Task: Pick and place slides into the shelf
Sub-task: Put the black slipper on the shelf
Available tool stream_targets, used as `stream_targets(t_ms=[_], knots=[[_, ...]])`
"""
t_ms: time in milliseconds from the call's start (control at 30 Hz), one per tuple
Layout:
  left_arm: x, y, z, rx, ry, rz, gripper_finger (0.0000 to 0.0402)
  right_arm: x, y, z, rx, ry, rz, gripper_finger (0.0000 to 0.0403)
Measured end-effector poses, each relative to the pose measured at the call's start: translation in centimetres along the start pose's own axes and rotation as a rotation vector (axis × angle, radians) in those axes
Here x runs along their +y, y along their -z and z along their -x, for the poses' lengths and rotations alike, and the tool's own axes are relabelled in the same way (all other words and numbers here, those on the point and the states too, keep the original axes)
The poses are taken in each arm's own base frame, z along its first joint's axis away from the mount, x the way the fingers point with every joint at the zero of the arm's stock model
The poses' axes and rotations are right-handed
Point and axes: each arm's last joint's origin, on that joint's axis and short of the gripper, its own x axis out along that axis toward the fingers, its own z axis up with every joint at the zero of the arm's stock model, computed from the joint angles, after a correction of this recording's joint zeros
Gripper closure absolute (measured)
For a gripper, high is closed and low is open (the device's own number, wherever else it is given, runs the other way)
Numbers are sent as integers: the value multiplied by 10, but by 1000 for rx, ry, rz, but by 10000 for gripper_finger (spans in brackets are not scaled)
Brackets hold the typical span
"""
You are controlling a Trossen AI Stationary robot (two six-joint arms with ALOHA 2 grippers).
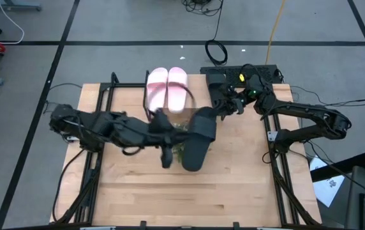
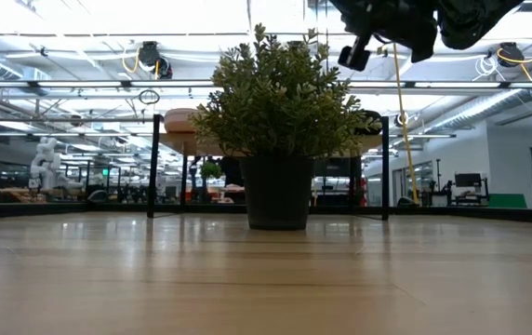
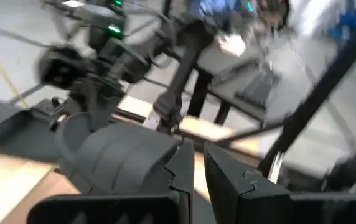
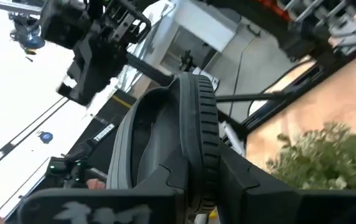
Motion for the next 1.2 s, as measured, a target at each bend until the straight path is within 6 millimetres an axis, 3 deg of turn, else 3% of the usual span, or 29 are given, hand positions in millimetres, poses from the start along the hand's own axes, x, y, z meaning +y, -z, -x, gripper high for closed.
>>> stream_targets(t_ms=[167, 367, 633, 867, 1200], knots=[[-10, 12, -26, 13, 33, -199, 369, -2, 4, -2, 46, 2, -49, 372], [-24, 11, -23, -67, 53, -409, 369, -5, 6, -2, 70, 16, -87, 372], [-35, 13, -20, -130, -215, -737, 369, -5, 6, -2, 68, 19, -109, 372], [-37, 13, -44, -177, -303, -887, 369, -3, 4, -2, 38, 16, -104, 372], [-43, 42, -74, -26, -511, -1114, 369, -4, 3, 0, 38, 18, -189, 372]])
